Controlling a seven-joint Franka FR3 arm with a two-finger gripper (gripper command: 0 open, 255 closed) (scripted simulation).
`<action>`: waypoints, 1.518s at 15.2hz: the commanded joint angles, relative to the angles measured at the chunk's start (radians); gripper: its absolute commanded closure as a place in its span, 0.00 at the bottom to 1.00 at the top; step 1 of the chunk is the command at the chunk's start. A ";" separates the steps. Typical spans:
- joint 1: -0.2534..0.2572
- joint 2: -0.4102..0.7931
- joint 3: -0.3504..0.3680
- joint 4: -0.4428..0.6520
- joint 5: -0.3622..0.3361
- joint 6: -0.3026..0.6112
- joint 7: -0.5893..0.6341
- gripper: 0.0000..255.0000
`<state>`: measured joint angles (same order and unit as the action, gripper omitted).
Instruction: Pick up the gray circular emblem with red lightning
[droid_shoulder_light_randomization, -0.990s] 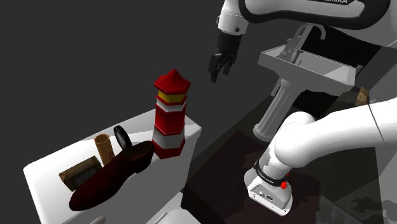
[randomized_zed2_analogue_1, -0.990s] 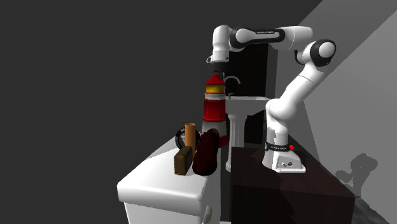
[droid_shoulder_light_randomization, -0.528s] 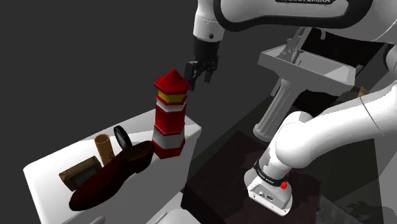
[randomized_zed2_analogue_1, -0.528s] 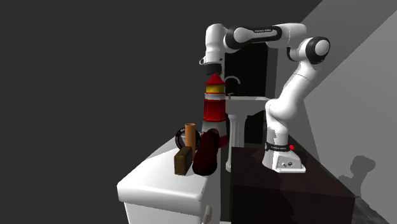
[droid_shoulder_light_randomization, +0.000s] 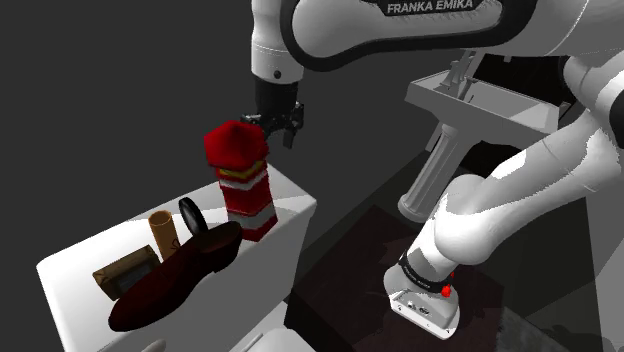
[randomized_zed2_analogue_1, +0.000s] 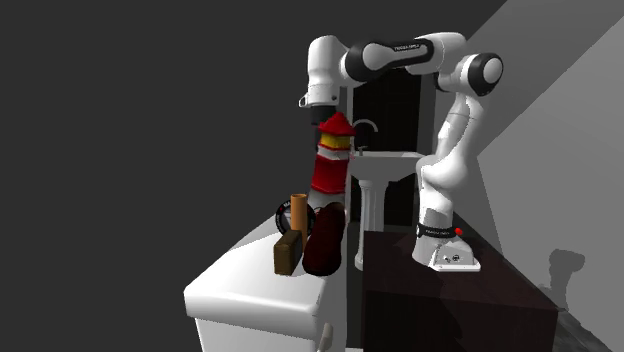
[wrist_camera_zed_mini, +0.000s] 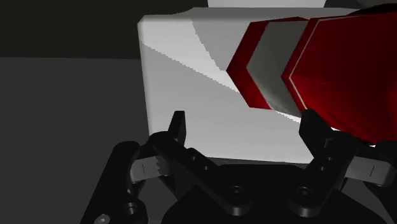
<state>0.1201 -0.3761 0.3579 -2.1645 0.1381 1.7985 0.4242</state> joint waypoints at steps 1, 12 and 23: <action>0.006 0.054 0.035 0.045 -0.002 0.010 0.052 0.00; 0.071 0.449 0.194 0.368 -0.142 0.062 0.359 0.00; 0.081 0.489 0.195 0.305 -0.164 0.160 0.379 1.00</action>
<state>0.2020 0.1140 0.5528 -1.8560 -0.0266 1.9554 0.8044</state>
